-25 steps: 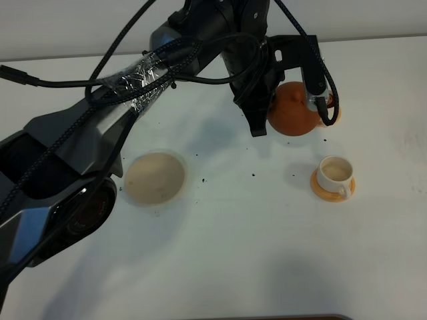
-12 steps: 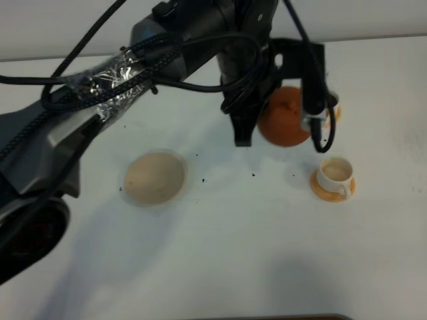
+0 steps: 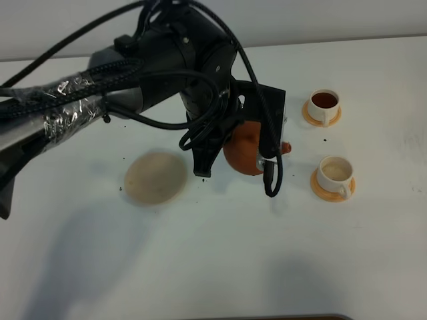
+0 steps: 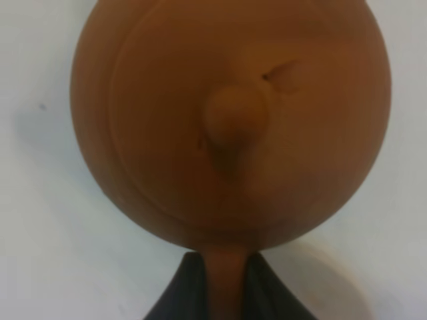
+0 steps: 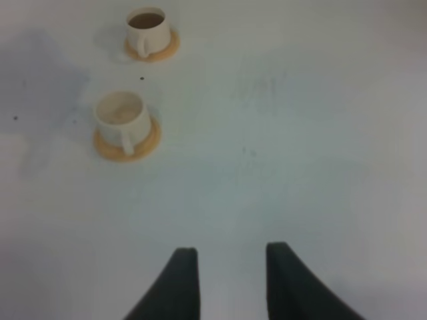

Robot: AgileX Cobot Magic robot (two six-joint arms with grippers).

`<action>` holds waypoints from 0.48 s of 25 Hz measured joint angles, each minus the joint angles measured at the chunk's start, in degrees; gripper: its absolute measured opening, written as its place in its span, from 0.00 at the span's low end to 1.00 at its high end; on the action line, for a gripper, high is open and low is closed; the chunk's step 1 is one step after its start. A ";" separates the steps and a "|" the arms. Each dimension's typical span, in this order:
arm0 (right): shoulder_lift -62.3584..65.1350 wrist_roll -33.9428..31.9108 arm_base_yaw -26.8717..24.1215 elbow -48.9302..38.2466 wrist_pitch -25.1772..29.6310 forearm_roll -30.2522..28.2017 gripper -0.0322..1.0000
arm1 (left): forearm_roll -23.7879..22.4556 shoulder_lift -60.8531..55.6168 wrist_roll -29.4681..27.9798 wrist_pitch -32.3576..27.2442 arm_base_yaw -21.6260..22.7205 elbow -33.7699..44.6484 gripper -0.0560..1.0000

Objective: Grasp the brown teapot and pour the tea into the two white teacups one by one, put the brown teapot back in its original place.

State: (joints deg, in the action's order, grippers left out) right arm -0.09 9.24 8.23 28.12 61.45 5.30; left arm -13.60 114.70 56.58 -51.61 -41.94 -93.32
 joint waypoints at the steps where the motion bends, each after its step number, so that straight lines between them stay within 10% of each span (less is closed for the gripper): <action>1: 0.00 0.00 0.00 0.00 0.00 0.00 0.26 | -0.40 0.31 0.15 2.81 -0.01 0.18 0.16; 12: 0.00 0.00 0.00 0.00 0.00 0.01 0.26 | -2.75 7.79 6.08 21.69 -0.56 0.54 0.16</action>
State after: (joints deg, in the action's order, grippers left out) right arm -0.09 9.24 8.23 28.12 61.45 5.31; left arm -16.35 122.49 62.66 -29.92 -42.51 -92.78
